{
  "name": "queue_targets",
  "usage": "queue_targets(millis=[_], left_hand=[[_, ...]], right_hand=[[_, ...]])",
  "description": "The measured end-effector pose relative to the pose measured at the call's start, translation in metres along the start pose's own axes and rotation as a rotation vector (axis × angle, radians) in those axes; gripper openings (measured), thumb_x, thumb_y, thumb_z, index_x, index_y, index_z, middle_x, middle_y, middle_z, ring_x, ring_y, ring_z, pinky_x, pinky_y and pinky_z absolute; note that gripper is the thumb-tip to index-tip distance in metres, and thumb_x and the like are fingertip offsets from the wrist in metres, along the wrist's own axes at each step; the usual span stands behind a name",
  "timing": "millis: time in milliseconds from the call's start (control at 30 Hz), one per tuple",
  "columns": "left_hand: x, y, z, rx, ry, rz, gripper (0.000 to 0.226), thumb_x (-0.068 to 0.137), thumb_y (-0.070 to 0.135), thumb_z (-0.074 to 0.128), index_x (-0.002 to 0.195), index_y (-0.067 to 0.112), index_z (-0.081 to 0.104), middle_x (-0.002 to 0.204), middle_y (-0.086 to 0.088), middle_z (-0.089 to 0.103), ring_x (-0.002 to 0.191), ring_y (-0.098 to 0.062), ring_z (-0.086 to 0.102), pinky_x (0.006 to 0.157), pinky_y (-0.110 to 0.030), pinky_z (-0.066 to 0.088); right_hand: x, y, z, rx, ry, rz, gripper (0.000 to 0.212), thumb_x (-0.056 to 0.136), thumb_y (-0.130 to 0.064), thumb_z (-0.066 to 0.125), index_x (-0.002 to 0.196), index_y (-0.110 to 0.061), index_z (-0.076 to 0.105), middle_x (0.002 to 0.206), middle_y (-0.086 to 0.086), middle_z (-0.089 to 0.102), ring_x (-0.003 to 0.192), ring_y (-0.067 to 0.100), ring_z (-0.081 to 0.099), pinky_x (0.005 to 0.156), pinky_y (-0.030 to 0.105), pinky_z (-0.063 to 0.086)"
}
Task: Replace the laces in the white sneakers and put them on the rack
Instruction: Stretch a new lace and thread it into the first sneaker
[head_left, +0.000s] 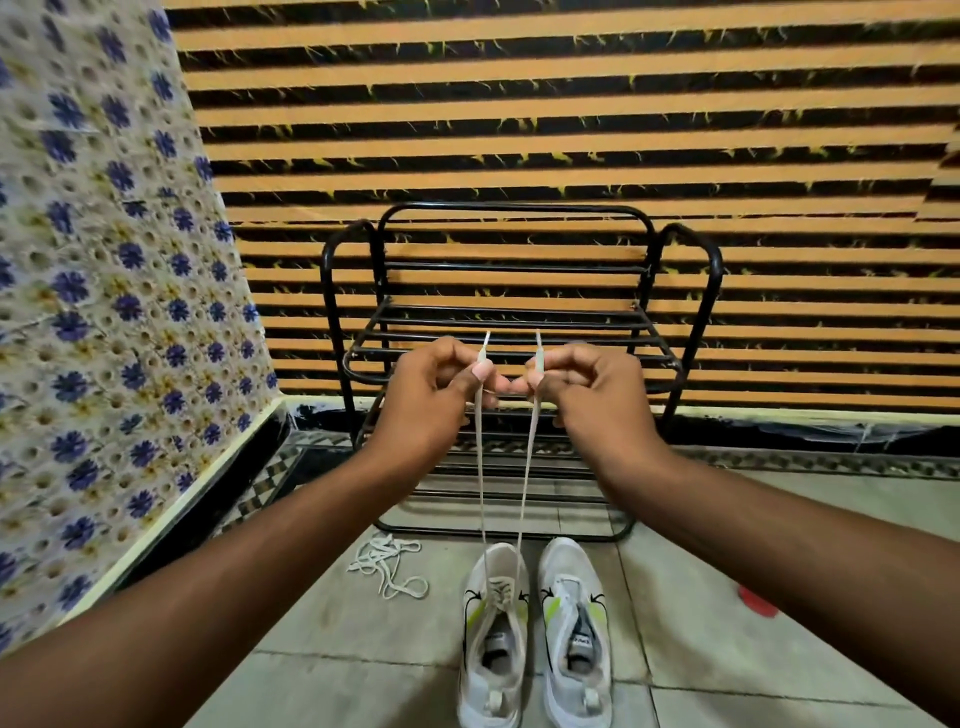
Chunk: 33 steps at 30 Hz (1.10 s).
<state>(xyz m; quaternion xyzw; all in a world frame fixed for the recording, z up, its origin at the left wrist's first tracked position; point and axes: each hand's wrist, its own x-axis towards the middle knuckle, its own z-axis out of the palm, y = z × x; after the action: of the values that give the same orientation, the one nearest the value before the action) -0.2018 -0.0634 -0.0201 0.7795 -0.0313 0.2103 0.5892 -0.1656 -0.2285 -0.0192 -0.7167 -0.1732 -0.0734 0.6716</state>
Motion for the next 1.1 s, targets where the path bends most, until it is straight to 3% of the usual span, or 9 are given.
queue_targets(millis=[100,133,233,433,600,767,1100], left_hand=[[0.005,-0.006,0.000,0.042,0.027,0.006,0.012,0.103,0.019,0.062,0.095,0.018,0.071,0.099,-0.001,0.077,0.097,-0.021,0.072,0.070,-0.040,0.060],[0.007,-0.007,0.001,0.026,0.040,-0.008,0.012,0.102,0.020,0.064,0.093,0.020,0.072,0.099,-0.003,0.076,0.098,-0.023,0.072,0.069,-0.041,0.059],[0.009,-0.008,0.003,-0.083,0.065,-0.059,0.006,0.098,0.018,0.070,0.094,0.017,0.074,0.094,-0.005,0.078,0.094,-0.020,0.073,0.065,-0.029,0.052],[0.013,-0.004,0.006,-0.152,0.108,-0.125,0.006,0.095,0.017,0.074,0.098,0.012,0.075,0.093,-0.002,0.079,0.095,-0.017,0.074,0.066,-0.027,0.050],[0.011,0.001,0.011,-0.183,0.120,-0.139,0.002,0.091,0.016,0.078,0.092,0.014,0.078,0.092,0.003,0.080,0.085,0.001,0.073,0.057,-0.009,0.050],[0.010,0.005,0.015,-0.217,0.133,-0.169,0.005,0.089,0.015,0.079,0.093,0.013,0.080,0.093,0.006,0.080,0.085,0.005,0.072,0.072,-0.023,0.047],[0.009,0.006,0.017,-0.240,0.140,-0.192,0.006,0.088,0.018,0.081,0.092,0.013,0.080,0.092,0.008,0.080,0.086,0.004,0.072,0.081,-0.029,0.047]], right_hand=[[0.003,-0.001,0.003,-0.024,0.036,-0.040,0.007,0.097,-0.013,0.066,0.093,-0.014,0.072,0.082,0.000,0.078,0.090,0.032,0.074,0.092,0.050,0.056],[0.004,0.001,0.004,-0.046,0.051,-0.056,0.008,0.097,-0.016,0.067,0.092,-0.016,0.073,0.082,-0.001,0.078,0.090,0.029,0.074,0.091,0.050,0.056],[0.008,0.007,0.004,-0.098,0.074,-0.097,0.009,0.094,-0.022,0.072,0.089,-0.019,0.078,0.083,-0.002,0.076,0.088,0.017,0.072,0.089,0.047,0.058],[0.012,0.007,0.001,-0.111,0.055,-0.123,0.011,0.094,-0.025,0.071,0.087,-0.020,0.079,0.084,-0.004,0.076,0.087,0.014,0.071,0.087,0.045,0.059],[0.013,0.005,-0.001,-0.127,0.032,-0.165,0.008,0.092,-0.019,0.074,0.090,-0.018,0.081,0.084,-0.006,0.077,0.086,0.011,0.073,0.086,0.047,0.060],[0.015,0.008,0.000,-0.113,0.067,-0.174,0.005,0.089,-0.020,0.077,0.088,-0.019,0.082,0.085,-0.007,0.077,0.087,0.010,0.072,0.086,0.047,0.060],[0.017,0.012,-0.002,-0.118,0.094,-0.166,0.004,0.087,-0.022,0.079,0.089,-0.021,0.082,0.087,-0.008,0.075,0.087,0.008,0.071,0.083,0.044,0.061]])
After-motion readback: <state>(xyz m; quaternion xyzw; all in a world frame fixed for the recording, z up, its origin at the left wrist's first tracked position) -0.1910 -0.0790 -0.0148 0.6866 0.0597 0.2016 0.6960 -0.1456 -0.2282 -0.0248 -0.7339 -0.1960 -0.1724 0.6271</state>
